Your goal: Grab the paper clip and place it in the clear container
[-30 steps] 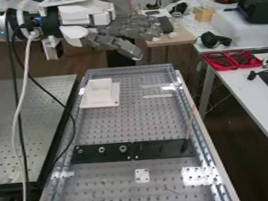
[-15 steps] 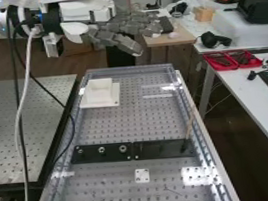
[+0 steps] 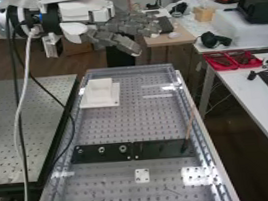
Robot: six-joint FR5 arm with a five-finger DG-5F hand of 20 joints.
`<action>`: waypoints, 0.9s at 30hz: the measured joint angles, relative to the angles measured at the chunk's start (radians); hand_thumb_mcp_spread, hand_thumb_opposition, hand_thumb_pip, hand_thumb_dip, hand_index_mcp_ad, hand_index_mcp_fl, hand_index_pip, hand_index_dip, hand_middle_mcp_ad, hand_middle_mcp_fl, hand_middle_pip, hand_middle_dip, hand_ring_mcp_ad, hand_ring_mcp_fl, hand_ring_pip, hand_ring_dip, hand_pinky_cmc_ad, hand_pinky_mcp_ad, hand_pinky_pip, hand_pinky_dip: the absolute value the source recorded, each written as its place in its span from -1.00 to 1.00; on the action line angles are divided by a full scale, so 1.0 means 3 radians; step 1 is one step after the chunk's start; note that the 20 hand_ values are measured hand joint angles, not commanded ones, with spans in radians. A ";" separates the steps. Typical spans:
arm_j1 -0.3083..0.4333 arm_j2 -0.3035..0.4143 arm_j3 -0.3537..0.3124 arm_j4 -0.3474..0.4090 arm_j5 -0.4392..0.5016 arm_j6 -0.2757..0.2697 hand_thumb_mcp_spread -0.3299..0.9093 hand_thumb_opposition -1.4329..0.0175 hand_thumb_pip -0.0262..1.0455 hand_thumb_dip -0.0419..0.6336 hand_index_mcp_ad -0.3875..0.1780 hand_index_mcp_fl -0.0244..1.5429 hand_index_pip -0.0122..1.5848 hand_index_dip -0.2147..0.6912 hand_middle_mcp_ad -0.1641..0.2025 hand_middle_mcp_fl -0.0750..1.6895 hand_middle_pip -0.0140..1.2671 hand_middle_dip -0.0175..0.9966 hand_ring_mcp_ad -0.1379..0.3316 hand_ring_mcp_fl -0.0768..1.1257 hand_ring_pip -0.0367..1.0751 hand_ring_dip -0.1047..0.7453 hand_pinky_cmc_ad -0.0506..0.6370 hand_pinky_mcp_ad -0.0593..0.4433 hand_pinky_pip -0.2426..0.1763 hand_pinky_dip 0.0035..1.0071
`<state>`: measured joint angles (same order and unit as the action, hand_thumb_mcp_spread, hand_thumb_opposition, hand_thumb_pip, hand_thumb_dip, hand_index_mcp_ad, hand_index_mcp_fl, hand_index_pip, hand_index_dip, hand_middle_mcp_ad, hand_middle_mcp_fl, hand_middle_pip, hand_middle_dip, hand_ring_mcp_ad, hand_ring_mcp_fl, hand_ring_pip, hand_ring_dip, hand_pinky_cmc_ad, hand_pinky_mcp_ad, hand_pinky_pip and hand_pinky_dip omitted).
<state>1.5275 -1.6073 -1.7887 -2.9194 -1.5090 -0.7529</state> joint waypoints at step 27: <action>-0.0021 -0.0020 -0.0002 0.0016 -0.0021 0.0004 -0.08 0.00 0.05 -0.36 -0.07 -0.88 -0.86 -0.27 0.30 -0.91 -0.78 -0.60 0.12 -0.87 -0.79 -0.49 0.25 0.41 -0.34 -0.05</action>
<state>1.5212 -1.6135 -1.7894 -2.9147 -1.5154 -0.7517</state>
